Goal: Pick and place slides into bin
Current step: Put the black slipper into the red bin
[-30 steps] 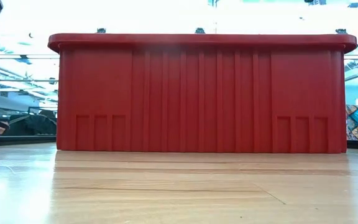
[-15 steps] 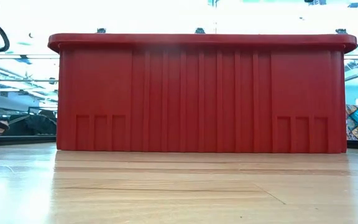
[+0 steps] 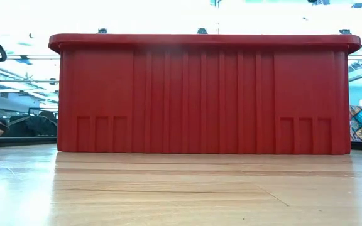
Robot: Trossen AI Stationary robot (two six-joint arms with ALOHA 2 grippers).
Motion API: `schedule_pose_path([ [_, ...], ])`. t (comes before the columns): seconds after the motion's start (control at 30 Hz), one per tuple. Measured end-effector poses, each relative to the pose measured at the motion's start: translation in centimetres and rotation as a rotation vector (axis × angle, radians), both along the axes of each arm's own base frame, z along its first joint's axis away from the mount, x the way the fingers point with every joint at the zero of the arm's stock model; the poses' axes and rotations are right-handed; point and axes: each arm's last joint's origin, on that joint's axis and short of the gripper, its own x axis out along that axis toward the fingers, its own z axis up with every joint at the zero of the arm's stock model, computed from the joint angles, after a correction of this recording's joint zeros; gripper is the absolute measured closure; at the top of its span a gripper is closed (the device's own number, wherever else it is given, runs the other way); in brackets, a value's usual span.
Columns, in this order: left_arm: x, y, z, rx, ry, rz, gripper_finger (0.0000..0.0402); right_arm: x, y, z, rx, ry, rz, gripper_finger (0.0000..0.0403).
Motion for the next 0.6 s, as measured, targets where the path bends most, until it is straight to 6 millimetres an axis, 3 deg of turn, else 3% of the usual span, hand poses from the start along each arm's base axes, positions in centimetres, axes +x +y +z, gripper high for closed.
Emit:
schedule_pose_path([
  [0.13,0.2,-0.3,-0.2,0.003,-0.015,-0.019,0.022,0.0,0.0,0.0,0.0,0.0,0.0,0.0403],
  [0.33,0.7,-1.1,0.6,-0.061,-0.153,-0.095,0.0383,0.0,0.0,0.0,-0.01,-0.001,0.0,0.0403],
  [0.43,1.2,-2.0,2.3,-0.104,-0.254,-0.162,0.0391,0.0,0.0,0.0,-0.026,-0.003,0.001,0.0403],
  [0.6,2.1,-3.4,7.7,-0.053,-0.434,-0.304,0.0399,0.0,0.0,0.0,-0.025,-0.003,0.001,0.0403],
])
